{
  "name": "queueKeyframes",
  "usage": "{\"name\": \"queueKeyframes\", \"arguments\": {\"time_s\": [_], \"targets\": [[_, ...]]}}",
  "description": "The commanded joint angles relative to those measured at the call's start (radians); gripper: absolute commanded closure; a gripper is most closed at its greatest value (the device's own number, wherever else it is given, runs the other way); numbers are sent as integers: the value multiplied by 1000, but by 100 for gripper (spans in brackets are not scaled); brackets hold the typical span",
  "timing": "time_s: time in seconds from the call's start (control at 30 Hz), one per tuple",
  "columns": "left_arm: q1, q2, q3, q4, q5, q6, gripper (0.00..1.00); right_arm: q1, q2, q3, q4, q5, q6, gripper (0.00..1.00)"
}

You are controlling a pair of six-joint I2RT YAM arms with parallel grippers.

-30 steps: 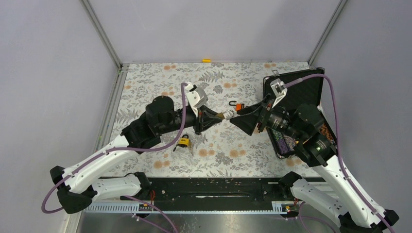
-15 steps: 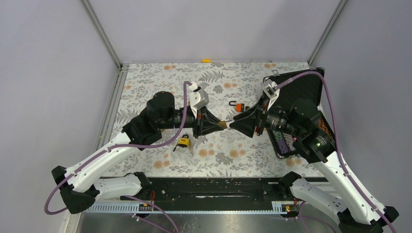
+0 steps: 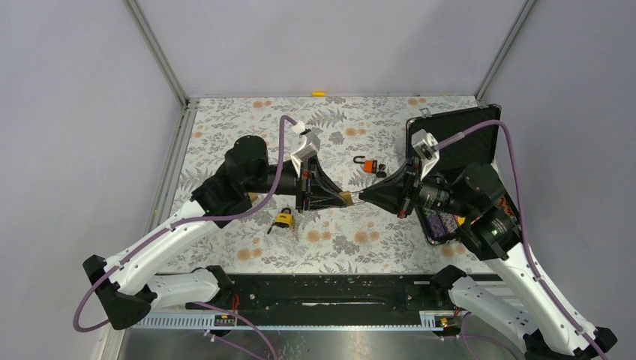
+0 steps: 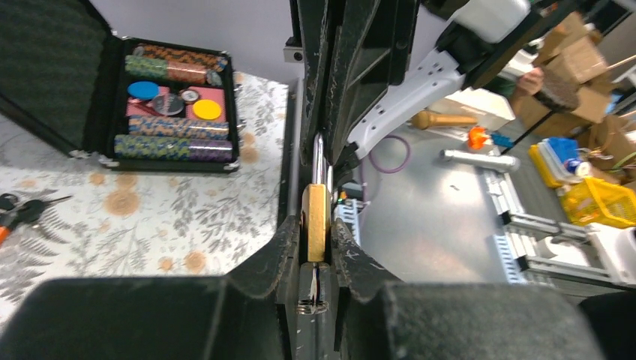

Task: Lock with the key
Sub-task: Lock the lock.

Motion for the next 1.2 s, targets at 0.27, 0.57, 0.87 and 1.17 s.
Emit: {"name": "queueKeyframes", "arguments": {"time_s": [0.27, 0.57, 0.87, 1.17], "targets": [[-3, 53, 33, 358, 140, -300, 100, -4, -25, -107, 245, -8, -23, 100], [-4, 76, 69, 369, 29, -305, 100, 16, 11, -176, 388, -16, 114, 100], [-2, 160, 160, 330, -40, -273, 100, 108, 79, -216, 442, 20, 176, 100], [8, 202, 176, 358, -36, -304, 100, 150, 106, -233, 468, 65, 208, 100]]}}
